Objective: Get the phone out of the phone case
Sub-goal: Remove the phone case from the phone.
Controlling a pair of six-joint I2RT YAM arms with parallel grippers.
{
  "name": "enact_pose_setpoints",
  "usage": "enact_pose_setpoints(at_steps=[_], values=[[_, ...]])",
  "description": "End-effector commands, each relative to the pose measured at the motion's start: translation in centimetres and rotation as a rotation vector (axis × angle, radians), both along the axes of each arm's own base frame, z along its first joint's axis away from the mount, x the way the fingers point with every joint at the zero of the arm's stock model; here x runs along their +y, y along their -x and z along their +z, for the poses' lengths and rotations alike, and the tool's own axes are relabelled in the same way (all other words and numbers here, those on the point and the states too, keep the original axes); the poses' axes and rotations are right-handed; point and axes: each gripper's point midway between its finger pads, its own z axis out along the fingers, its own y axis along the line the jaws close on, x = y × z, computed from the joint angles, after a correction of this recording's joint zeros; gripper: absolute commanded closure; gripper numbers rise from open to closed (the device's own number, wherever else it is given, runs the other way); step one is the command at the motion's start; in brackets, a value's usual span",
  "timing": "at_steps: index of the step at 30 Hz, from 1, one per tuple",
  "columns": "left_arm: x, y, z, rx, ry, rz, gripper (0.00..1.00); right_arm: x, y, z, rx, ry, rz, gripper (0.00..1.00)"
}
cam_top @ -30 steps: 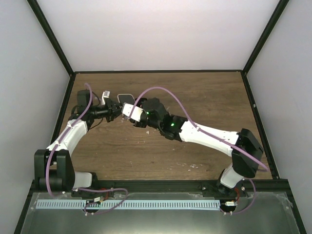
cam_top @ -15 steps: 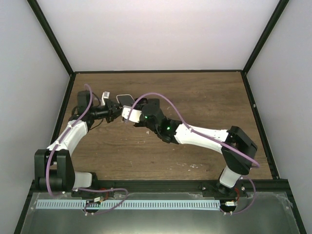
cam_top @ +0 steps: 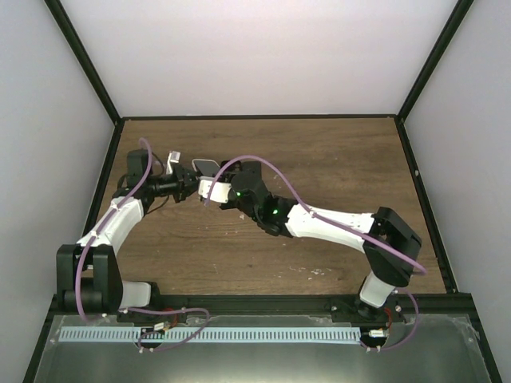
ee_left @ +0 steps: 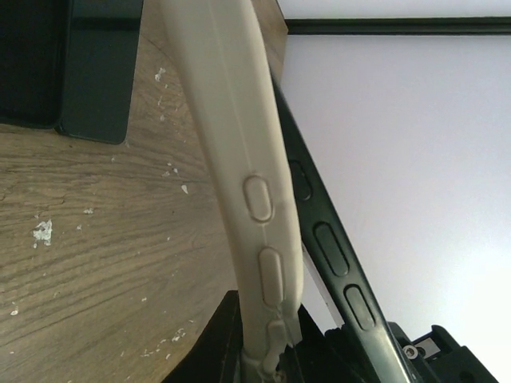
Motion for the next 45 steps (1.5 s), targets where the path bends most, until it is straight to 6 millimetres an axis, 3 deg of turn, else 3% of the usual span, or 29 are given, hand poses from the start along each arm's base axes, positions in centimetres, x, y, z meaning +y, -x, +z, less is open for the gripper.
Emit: enact_pose_setpoints(at_steps=[1, 17, 29, 34, 38, 45], values=[[-0.2, 0.4, 0.9, -0.096, -0.019, -0.035, 1.00, -0.1, 0.1, 5.9, -0.067, -0.134, -0.015, 0.99], [0.2, 0.6, -0.2, -0.100, -0.064, -0.011, 1.00, -2.2, -1.6, 13.4, -0.202, -0.224, -0.086, 0.99], [0.6, 0.4, 0.0, -0.180, -0.121, -0.008, 1.00, -5.1, -3.8, 17.9, -0.161, -0.317, -0.138, 0.99], [1.1, 0.5, 0.2, -0.285, -0.222, -0.028, 1.00, -7.2, -4.8, 18.7, -0.083, -0.367, -0.152, 0.99], [1.5, 0.5, 0.2, -0.348, -0.298, -0.046, 1.00, -8.7, -4.6, 18.8, 0.099, -0.436, -0.101, 0.99], [2.3, 1.7, 0.7, -0.628, -0.549, -0.227, 1.00, -13.5, -4.9, 17.2, 0.319, -0.509, -0.094, 0.99]])
